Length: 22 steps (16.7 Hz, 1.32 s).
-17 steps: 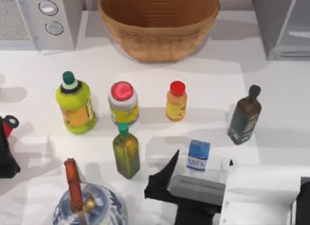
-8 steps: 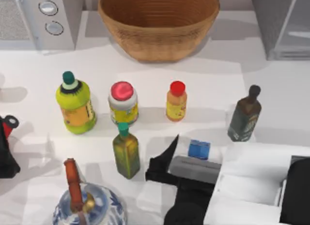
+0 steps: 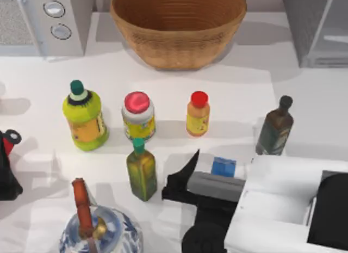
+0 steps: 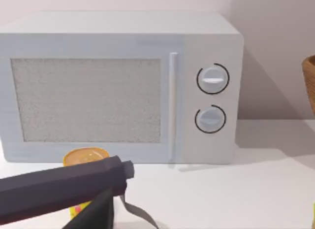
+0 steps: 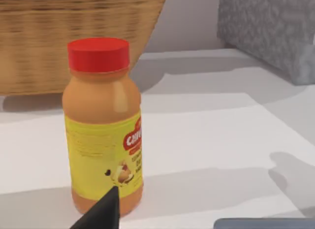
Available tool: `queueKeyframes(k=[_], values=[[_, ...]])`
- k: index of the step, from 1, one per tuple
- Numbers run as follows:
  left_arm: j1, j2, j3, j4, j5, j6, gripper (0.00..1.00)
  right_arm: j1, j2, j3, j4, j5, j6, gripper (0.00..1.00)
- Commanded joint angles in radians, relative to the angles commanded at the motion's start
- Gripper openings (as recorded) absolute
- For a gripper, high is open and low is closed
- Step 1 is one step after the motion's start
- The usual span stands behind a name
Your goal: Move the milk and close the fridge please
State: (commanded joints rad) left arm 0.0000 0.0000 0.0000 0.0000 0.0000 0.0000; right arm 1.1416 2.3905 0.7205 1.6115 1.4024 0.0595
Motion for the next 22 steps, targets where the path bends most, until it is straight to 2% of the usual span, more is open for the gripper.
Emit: queueKeyframes(k=[11, 22], values=[[0.000, 0.000, 0.000, 0.000, 0.000, 0.000, 1.00, 0.000, 0.000, 0.000, 0.000, 0.000, 0.000, 0.02], [0.000, 0.000, 0.000, 0.000, 0.000, 0.000, 1.00, 0.003, -0.005, -0.014, 0.006, -0.008, 0.001, 0.00]])
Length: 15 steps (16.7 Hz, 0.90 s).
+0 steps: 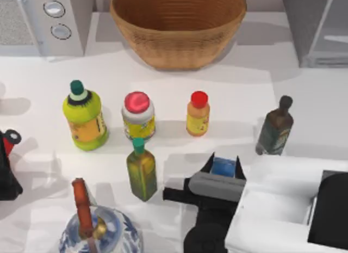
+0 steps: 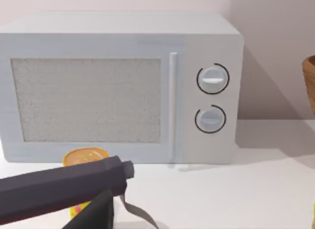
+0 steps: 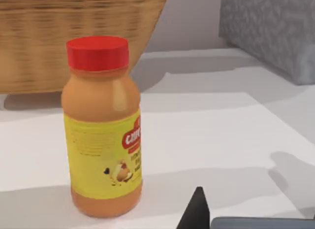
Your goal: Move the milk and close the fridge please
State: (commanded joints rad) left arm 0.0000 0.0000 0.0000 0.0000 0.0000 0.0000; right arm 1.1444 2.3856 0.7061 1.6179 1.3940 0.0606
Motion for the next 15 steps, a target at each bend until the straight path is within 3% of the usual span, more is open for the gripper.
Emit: queueKeyframes(k=[8, 15], values=[[0.000, 0.000, 0.000, 0.000, 0.000, 0.000, 1.00, -0.017, -0.081, -0.128, -0.009, -0.100, 0.019, 0.00], [0.000, 0.000, 0.000, 0.000, 0.000, 0.000, 1.00, -0.016, -0.143, -0.055, -0.119, -0.034, 0.012, 0.00]])
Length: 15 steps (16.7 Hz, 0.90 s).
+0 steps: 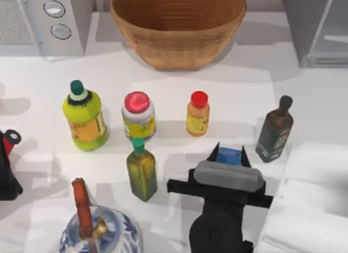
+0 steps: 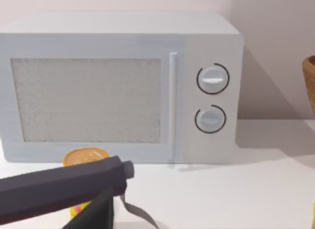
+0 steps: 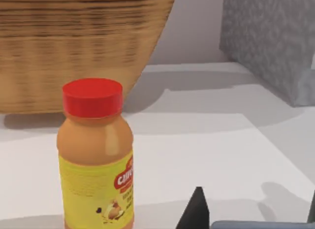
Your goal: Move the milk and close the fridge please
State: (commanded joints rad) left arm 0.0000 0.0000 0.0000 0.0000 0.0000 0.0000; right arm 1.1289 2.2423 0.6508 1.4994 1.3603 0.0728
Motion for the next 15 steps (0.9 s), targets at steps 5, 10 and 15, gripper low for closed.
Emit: queueKeyframes(k=[5, 10, 15], values=[[0.000, 0.000, 0.000, 0.000, 0.000, 0.000, 1.00, 0.016, 0.007, 0.037, -0.006, 0.041, -0.005, 0.00], [0.000, 0.000, 0.000, 0.000, 0.000, 0.000, 1.00, 0.000, -0.011, 0.031, 0.004, 0.015, -0.005, 0.00], [0.000, 0.000, 0.000, 0.000, 0.000, 0.000, 1.00, -0.091, -0.154, 0.007, 0.033, -0.185, -0.015, 0.00]])
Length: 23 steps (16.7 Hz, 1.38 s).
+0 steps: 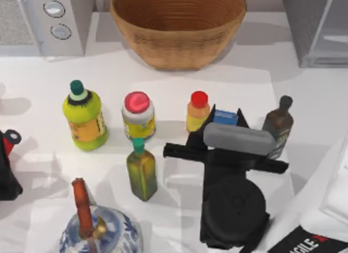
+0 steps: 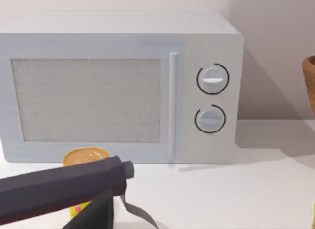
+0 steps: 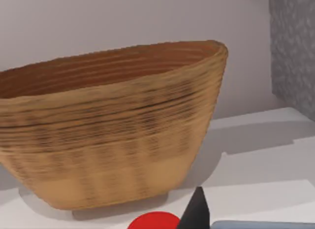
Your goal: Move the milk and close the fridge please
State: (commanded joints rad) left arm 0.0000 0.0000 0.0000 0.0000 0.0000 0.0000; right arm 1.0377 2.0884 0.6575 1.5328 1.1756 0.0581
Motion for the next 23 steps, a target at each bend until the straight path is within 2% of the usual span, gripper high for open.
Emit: queueKeyframes(k=[4, 16, 19, 23], values=[[0.000, 0.000, 0.000, 0.000, 0.000, 0.000, 1.00, -0.099, -0.124, -0.024, 0.007, -0.219, 0.005, 0.00], [0.000, 0.000, 0.000, 0.000, 0.000, 0.000, 1.00, -0.457, -0.336, -0.136, -0.092, -0.685, 0.029, 0.00], [0.000, 0.000, 0.000, 0.000, 0.000, 0.000, 1.00, -0.604, -0.389, -0.167, -0.154, -0.800, 0.024, 0.00], [0.000, 0.000, 0.000, 0.000, 0.000, 0.000, 1.00, -0.853, -0.491, -0.212, -0.304, -1.003, 0.005, 0.00]])
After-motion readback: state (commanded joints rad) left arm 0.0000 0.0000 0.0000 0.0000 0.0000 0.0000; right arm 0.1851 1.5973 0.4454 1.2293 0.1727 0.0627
